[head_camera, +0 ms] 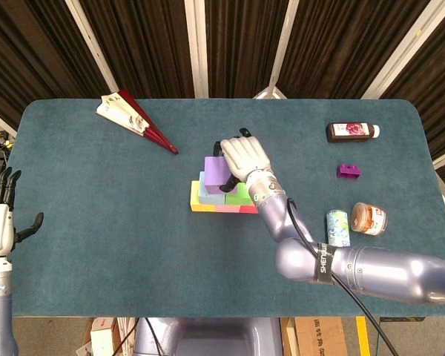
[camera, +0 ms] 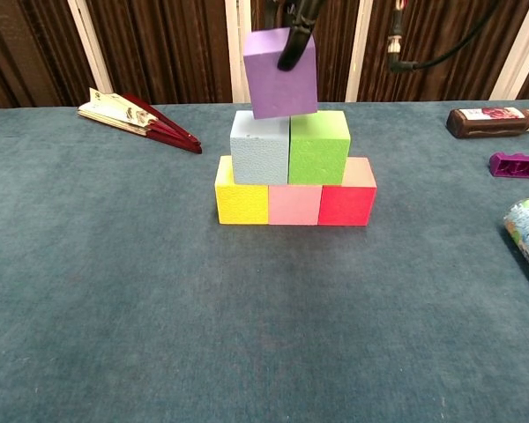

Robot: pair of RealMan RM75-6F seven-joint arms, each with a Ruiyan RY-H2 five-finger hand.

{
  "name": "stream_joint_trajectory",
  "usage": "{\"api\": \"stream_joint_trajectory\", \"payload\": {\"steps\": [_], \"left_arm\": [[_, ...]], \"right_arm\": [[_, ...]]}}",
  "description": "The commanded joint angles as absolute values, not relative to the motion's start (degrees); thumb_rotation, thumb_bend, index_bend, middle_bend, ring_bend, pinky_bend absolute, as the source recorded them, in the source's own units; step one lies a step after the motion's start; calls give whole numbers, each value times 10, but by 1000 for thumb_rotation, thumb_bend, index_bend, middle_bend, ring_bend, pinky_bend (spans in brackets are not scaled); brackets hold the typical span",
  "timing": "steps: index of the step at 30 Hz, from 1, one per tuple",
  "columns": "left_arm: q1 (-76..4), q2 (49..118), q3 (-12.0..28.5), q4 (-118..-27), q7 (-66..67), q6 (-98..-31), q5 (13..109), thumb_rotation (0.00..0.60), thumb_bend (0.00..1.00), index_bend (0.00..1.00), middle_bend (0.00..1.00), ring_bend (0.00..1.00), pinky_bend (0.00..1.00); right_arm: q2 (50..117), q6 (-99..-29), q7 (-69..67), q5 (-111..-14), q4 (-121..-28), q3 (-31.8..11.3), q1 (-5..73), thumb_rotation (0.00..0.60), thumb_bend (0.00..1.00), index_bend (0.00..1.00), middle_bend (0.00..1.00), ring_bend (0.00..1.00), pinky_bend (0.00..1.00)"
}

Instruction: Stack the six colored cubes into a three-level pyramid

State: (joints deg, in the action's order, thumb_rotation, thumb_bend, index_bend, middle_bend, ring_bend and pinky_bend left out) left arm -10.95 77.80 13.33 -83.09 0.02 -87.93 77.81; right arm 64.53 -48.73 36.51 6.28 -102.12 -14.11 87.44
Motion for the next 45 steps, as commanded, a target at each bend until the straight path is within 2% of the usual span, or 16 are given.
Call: {"api": "stream_joint_trajectory", "payload": {"steps": [1,8,24,45], "left_arm": [[-105,785,137,-813,-36,-914,804,600,359,59,0,0,0],[-102,797,147,-790,-82,-938,810,600,358,53,0,0,0],[-104,801,148,-790,-74,-929,798,600,358,53,0,0,0],[-100,797,147,-804,-71,-926,790,600,357,53,0,0,0]], "right_arm": [[654,-481,368,64,-1010,-132,871,600,251,441,446,251,0],[655,-470,356,52,-1006,-135,861,600,252,441,445,251,0],[642,-439,307,14,-1000,-152,838,600,251,441,445,251,0],[655,-421,249,-65,-987,-149,808,600,251,441,422,251,0]]}}
